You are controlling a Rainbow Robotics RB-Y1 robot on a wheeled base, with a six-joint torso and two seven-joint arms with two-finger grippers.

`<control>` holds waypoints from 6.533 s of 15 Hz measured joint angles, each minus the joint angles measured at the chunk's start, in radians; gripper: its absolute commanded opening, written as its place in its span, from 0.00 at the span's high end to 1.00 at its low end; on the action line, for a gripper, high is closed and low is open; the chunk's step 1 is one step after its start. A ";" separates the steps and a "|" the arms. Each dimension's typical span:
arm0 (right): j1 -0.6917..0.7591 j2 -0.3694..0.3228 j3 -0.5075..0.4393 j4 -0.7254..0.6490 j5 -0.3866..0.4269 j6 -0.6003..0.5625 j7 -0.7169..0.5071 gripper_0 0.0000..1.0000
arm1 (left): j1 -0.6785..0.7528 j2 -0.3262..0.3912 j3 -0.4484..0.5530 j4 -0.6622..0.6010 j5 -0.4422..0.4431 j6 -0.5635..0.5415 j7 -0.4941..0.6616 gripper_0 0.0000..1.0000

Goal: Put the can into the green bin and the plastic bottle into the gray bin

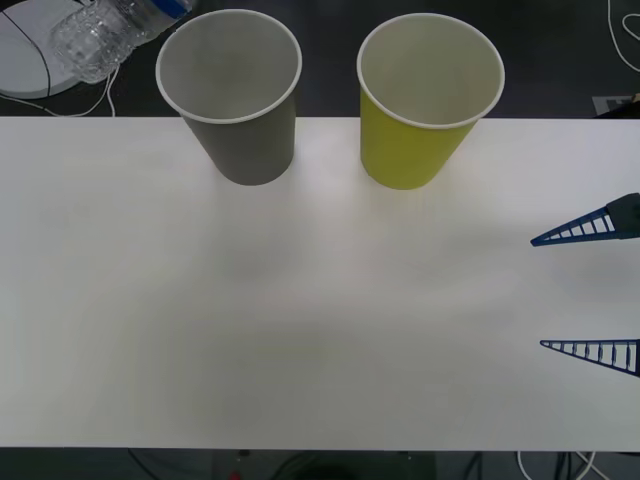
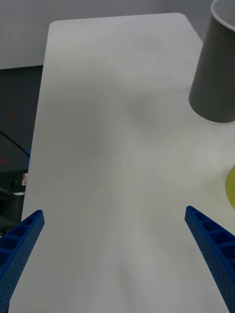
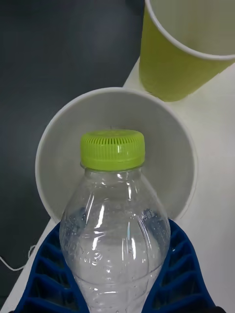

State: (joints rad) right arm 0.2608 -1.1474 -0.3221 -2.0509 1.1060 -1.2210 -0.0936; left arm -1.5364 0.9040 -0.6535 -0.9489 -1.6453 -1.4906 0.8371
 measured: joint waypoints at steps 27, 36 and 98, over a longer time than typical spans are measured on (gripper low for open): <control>0.000 0.000 0.000 0.000 0.000 0.000 0.000 0.00 | -0.099 -0.224 0.000 0.191 -0.077 0.147 0.150 0.00; 0.000 0.000 0.000 0.000 0.000 0.000 0.000 0.00 | -0.098 -0.216 -0.003 0.191 -0.058 0.147 0.139 0.00; 0.000 0.000 0.000 0.000 0.000 0.000 0.000 0.00 | 1.468 0.381 0.709 -0.986 0.670 0.376 -0.579 0.00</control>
State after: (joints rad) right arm 0.2608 -1.1474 -0.3221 -2.0509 1.1060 -1.2210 -0.0936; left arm -0.0682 1.2845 0.0553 -1.9347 -0.9755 -1.1148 0.2581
